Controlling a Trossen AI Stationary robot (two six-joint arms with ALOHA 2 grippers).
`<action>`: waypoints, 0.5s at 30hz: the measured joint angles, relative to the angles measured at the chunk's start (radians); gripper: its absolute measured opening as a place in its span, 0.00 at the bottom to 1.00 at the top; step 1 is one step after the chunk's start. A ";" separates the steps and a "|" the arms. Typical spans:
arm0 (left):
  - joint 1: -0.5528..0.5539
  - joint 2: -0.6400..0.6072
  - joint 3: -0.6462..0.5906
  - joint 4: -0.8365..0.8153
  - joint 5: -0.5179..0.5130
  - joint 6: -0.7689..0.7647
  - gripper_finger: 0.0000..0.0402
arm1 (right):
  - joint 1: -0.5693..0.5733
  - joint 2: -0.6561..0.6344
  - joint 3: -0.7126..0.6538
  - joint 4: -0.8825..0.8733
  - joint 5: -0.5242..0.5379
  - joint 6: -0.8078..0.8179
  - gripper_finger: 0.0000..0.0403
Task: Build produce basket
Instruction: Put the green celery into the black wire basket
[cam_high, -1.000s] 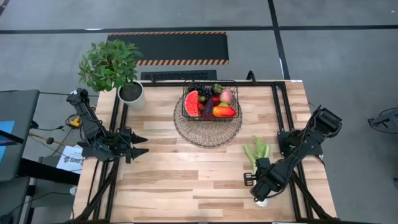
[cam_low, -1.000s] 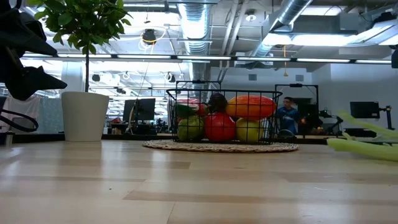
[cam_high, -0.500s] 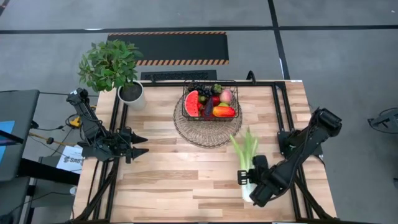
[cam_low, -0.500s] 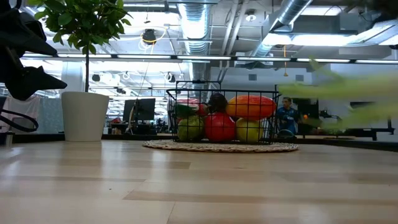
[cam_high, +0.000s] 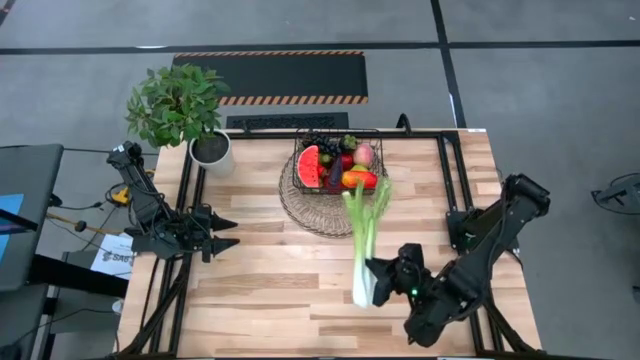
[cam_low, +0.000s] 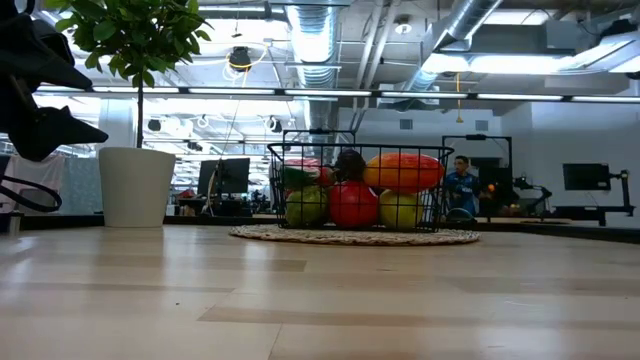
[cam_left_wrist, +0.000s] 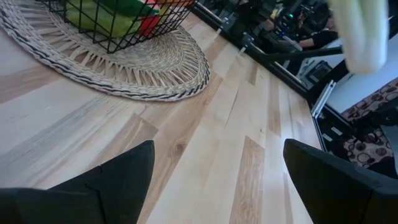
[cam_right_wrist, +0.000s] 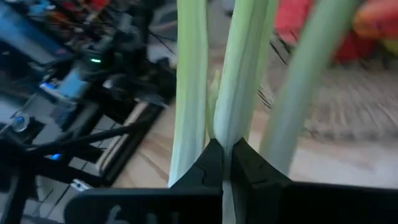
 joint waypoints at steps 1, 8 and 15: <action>0.000 0.000 0.000 0.000 0.000 0.002 0.85 | 0.000 0.000 0.013 0.023 0.015 -0.054 0.04; 0.000 0.000 0.000 0.000 -0.004 0.026 0.85 | -0.015 -0.001 0.038 0.281 0.036 -0.467 0.04; 0.000 0.000 0.000 0.000 -0.005 0.036 0.85 | -0.048 -0.001 0.038 0.656 -0.116 -0.977 0.03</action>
